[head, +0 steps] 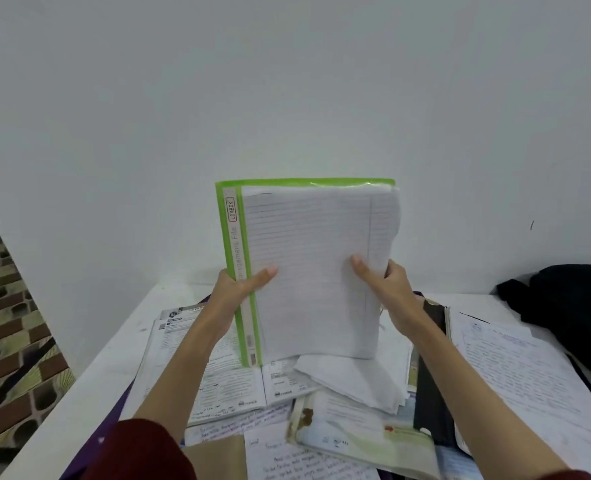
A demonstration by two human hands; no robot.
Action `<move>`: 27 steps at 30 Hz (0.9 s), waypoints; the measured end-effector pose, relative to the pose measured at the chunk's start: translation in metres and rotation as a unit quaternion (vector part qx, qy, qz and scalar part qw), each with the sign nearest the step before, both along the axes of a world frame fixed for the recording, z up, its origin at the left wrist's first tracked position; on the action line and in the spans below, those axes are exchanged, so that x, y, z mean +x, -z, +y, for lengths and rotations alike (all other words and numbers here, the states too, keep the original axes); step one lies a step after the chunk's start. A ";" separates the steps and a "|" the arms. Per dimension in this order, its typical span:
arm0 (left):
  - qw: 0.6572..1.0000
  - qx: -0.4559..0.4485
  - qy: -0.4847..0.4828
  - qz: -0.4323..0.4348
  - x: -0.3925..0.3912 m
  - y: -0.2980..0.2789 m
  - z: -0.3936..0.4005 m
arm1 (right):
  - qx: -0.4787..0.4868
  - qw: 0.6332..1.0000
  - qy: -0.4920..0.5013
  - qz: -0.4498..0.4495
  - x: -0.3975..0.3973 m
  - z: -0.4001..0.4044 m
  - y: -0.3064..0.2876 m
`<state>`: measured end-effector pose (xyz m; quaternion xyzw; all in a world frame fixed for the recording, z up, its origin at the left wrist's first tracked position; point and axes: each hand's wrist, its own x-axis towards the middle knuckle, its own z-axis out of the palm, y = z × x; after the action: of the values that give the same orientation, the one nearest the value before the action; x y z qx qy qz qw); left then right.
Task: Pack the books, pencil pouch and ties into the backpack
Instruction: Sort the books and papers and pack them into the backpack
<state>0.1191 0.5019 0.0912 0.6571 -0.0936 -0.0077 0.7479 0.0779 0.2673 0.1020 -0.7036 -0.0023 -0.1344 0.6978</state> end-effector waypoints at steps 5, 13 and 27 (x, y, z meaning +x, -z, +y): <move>0.999 0.014 0.034 0.023 0.003 0.022 0.003 | 0.012 0.999 0.023 0.021 0.005 0.009 0.017; 0.998 0.012 -0.039 0.054 -0.011 0.021 -0.013 | 0.014 0.986 0.167 -0.012 -0.004 0.021 0.002; 0.943 0.027 0.292 0.156 -0.055 -0.035 -0.154 | 0.081 0.991 0.015 0.110 -0.147 -0.145 -0.047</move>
<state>0.0644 0.3475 0.1257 0.6117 -0.1634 -0.3305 0.6999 -0.0687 0.1226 0.1494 -0.6554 0.0956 -0.0669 0.7462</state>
